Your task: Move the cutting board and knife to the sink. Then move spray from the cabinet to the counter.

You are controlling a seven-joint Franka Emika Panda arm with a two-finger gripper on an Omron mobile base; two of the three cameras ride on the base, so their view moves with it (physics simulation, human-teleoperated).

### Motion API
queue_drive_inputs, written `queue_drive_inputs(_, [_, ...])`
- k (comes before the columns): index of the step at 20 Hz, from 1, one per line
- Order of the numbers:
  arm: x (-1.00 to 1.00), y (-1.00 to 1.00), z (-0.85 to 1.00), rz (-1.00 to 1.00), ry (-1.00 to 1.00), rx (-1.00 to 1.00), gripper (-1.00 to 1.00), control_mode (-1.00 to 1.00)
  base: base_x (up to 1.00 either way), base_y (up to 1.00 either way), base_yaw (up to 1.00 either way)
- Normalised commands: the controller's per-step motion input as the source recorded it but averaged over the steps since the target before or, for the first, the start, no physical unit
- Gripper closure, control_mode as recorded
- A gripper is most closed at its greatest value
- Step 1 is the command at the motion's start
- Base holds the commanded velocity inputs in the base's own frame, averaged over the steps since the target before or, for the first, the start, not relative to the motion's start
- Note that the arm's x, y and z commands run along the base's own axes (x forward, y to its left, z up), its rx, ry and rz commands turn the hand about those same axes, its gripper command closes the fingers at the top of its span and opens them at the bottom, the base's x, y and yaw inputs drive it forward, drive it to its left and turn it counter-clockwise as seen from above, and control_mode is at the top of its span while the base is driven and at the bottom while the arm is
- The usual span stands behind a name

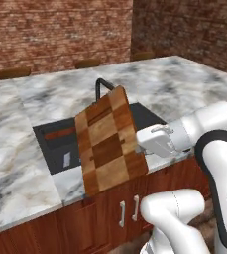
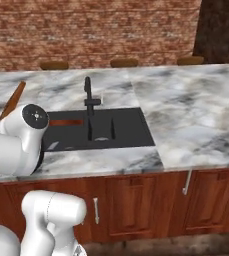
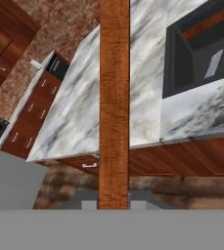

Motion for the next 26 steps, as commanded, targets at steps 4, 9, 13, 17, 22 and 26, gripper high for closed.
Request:
queue_drive_inputs(4, [0.00,0.00,0.00,0.00,0.00,0.00,1.00,1.00,0.27,-0.31,0.48])
queue_drive_inputs(9, [0.00,0.00,0.00,0.00,0.00,0.00,1.00,1.00,0.05,-0.09,0.05])
queue_drive_inputs(13, [0.00,0.00,0.00,0.00,0.00,0.00,1.00,1.00,0.49,-0.05,0.00])
queue_drive_inputs(17, [0.00,0.00,0.00,0.00,0.00,0.00,1.00,1.00,0.83,-0.13,0.00])
queue_drive_inputs(22, [0.00,0.00,0.00,0.00,0.00,0.00,1.00,1.00,0.29,-0.46,0.01])
queue_drive_inputs(26, [0.00,0.00,0.00,0.00,0.00,0.00,1.00,1.00,0.18,-0.65,0.02])
